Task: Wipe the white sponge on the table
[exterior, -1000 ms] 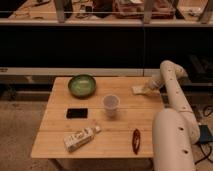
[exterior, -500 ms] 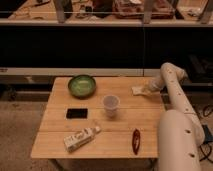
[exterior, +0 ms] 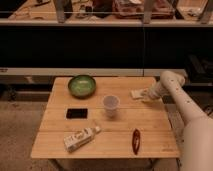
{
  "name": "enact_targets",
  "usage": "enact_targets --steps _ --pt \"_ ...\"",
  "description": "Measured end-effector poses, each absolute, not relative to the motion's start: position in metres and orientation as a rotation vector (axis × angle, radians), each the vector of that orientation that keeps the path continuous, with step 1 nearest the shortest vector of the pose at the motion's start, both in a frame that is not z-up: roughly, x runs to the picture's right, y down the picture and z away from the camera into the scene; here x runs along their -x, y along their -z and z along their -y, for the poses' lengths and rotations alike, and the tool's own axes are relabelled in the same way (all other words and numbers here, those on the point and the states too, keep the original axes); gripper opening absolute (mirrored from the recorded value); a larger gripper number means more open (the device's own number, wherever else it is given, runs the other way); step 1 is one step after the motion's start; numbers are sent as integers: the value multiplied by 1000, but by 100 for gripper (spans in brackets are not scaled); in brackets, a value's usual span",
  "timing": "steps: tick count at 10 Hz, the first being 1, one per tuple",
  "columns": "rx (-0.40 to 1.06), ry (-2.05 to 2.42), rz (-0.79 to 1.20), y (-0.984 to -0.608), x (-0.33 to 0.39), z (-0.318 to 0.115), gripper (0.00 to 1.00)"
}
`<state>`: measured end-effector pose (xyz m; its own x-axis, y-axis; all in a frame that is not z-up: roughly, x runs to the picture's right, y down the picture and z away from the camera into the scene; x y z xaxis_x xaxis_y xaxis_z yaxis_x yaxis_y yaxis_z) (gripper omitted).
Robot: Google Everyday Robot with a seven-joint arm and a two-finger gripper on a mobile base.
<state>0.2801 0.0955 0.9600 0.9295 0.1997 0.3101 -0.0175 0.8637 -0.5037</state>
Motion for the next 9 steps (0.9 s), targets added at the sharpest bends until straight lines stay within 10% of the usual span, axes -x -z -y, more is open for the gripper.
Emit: enact_targets --steps 9 --pt "377 -297 335 -919 -328 -69 0"
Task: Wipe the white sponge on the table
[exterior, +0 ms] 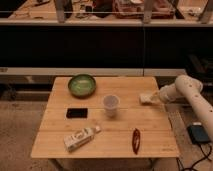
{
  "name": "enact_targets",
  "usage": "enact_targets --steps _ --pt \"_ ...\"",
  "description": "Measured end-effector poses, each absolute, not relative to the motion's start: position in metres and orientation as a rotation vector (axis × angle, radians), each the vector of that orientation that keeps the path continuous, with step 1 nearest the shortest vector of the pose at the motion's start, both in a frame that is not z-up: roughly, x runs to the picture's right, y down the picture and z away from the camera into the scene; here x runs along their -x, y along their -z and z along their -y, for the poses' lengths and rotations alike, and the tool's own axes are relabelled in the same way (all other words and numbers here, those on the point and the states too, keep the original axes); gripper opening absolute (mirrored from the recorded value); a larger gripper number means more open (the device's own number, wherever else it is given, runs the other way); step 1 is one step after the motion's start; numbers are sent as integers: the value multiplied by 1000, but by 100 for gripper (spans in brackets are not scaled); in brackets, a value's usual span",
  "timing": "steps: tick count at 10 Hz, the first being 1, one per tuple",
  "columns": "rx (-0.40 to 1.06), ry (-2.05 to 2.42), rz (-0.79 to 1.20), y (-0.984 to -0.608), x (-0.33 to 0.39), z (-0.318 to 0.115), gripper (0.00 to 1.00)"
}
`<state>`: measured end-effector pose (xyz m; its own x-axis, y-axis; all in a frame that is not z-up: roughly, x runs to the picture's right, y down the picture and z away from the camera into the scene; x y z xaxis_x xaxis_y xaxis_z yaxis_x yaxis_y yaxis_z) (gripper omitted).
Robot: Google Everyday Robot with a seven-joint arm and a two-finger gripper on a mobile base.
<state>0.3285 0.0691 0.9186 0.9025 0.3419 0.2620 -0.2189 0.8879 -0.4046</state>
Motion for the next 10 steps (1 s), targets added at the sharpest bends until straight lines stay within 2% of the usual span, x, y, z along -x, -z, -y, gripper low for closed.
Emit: enact_targets --steps 5,7,10 --pt "356 -313 304 -964 -332 -55 0" --pt "360 -256 342 -973 -304 -48 0" --pt "414 -125 424 -968 -246 -64 0"
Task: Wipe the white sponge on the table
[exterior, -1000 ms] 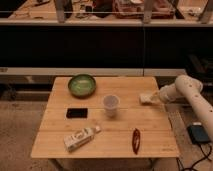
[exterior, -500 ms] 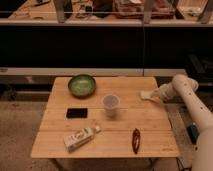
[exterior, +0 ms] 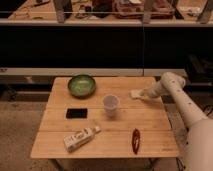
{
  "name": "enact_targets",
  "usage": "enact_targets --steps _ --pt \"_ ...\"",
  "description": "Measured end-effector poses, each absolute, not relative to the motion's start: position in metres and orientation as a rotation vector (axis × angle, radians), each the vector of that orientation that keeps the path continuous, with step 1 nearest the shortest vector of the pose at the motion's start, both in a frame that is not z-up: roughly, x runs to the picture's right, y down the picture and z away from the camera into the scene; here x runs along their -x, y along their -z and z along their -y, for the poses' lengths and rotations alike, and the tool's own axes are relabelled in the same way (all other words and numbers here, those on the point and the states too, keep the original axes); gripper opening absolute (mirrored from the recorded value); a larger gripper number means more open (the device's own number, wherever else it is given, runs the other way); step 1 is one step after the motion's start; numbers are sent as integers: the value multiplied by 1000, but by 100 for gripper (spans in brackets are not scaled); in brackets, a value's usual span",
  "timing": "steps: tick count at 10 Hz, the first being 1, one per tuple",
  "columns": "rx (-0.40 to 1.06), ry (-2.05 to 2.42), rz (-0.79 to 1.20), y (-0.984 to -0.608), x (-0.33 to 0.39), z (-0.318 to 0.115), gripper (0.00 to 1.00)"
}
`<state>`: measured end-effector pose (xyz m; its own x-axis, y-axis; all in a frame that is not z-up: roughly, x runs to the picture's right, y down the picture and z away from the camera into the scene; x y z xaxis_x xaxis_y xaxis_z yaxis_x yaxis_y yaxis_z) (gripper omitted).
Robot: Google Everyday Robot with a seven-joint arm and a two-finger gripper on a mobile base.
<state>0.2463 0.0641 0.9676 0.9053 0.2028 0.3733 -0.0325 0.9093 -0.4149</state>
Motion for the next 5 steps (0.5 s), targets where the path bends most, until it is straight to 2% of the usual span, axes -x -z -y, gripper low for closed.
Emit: enact_targets --steps 3,5 --pt "476 -10 469 -948 -213 -96 0" --pt "517 -1 460 -935 -216 -120 0"
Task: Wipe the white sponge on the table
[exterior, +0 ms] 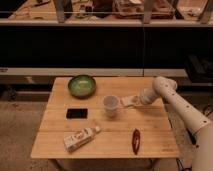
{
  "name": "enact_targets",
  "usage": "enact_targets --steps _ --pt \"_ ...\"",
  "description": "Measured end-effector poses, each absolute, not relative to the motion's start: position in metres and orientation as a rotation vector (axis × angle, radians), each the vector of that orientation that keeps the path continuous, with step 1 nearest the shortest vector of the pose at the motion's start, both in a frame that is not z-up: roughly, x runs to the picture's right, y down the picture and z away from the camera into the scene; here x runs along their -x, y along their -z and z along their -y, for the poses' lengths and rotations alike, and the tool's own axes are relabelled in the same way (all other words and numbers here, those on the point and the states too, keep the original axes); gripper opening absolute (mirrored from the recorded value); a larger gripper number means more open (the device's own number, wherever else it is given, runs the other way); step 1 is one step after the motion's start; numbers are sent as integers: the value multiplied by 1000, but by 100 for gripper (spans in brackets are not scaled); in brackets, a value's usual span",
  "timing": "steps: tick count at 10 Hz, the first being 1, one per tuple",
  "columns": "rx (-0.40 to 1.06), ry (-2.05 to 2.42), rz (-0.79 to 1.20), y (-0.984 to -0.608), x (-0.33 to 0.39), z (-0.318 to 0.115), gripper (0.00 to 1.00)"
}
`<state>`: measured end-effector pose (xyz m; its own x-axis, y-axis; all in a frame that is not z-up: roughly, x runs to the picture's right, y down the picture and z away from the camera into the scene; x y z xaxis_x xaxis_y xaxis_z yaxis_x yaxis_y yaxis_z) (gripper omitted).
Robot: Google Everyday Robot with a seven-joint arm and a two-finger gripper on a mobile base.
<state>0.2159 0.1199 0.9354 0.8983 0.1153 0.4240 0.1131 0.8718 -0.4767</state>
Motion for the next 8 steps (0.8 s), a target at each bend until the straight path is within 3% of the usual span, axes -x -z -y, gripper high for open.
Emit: enact_targets --steps 4,8 --pt "522 -111 374 -903 -272 -145 0" --pt "412 -213 268 -886 -335 -120 0"
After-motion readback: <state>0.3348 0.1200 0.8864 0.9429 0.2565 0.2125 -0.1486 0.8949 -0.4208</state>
